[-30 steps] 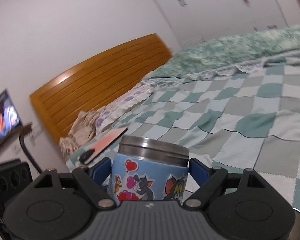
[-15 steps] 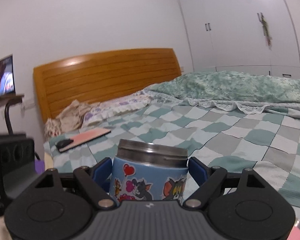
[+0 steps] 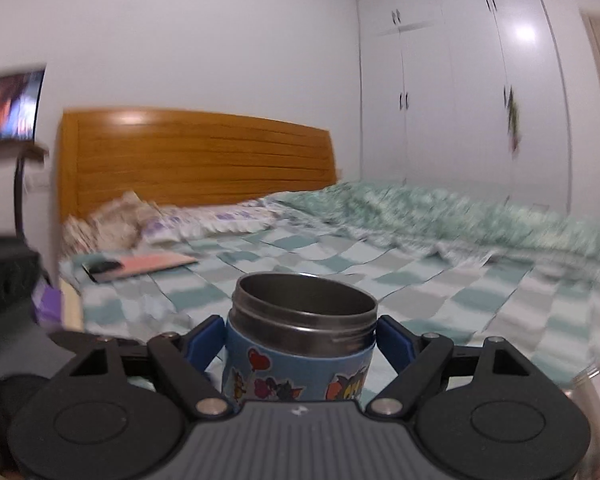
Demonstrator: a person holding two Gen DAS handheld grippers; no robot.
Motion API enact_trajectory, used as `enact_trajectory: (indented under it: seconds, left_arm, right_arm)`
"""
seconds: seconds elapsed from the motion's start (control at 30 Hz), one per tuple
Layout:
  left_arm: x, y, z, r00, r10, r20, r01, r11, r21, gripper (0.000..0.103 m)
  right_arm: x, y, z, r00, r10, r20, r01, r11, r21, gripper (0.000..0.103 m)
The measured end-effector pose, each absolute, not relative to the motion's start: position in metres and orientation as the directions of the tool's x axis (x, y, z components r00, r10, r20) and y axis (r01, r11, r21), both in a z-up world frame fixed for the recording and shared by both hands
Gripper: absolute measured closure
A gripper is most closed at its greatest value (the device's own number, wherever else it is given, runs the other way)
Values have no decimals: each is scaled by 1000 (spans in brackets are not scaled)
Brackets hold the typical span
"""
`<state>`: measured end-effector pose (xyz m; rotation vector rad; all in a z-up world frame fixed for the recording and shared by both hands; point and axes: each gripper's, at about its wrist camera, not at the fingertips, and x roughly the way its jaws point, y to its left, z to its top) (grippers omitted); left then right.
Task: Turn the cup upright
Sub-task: 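Lower the blue cup onto the bed and open the right gripper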
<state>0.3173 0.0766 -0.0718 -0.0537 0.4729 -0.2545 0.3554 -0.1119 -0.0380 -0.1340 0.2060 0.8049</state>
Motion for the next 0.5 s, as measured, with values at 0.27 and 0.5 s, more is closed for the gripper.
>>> enact_trajectory:
  seconds: [0.27,0.5]
  left_arm:
    - [303,87,-83,860,-128,-493,109,992,-67,1]
    - [295,84,-73,874,-116,-472,93,993,-72,0]
  right_arm:
    - [334,-112,-70,692,661,-290,-705,705,-75,20]
    - [328,-107,-58,713,632,-304,-689,711,-138,11]
